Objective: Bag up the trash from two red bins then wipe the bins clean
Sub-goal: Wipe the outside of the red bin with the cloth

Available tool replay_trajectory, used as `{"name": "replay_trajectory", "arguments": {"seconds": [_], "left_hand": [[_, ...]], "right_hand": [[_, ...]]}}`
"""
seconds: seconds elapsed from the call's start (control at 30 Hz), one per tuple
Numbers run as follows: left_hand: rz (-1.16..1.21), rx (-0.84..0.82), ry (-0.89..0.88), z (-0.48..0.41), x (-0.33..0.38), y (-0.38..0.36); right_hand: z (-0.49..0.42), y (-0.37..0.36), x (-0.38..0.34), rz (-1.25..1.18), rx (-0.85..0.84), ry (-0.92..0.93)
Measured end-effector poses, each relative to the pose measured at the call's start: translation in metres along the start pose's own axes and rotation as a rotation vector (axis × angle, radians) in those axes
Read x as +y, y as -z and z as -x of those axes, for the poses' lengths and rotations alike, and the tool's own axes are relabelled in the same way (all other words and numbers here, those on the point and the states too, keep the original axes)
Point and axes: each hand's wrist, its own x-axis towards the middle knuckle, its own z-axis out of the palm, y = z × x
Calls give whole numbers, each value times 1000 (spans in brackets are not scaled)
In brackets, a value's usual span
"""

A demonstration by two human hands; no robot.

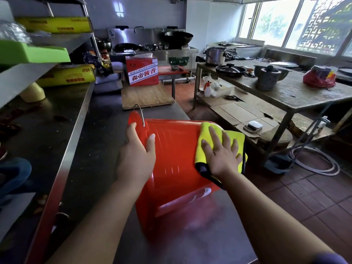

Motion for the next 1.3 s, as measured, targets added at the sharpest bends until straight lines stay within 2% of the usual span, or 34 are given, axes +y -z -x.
{"name": "replay_trajectory", "arguments": {"seconds": [0.17,0.37,0.5,0.6,0.77,0.83,0.97,1.13,1.3], "left_hand": [[24,-131,13,33,-6,-2],[129,-117,43,38,0,-3],[185,-73,121,24,12,8],[210,-103,158,12,19,18],[279,-115,192,-15,14,24],[281,-97,171,-14,14,26],[120,-97,59,7,13,29],[155,-44,56,14,5,27],[198,-59,84,1,-4,26]], "right_hand": [[0,0,-7,-15,-19,-18],[18,8,-6,-38,-44,12],[28,19,-14,-10,-26,61],[35,28,-24,50,-35,120],[55,26,-56,63,-135,280],[58,21,-62,83,-133,296],[48,19,-62,87,-92,262],[45,14,-72,122,-85,254],[73,-4,-105,138,-118,431]]}}
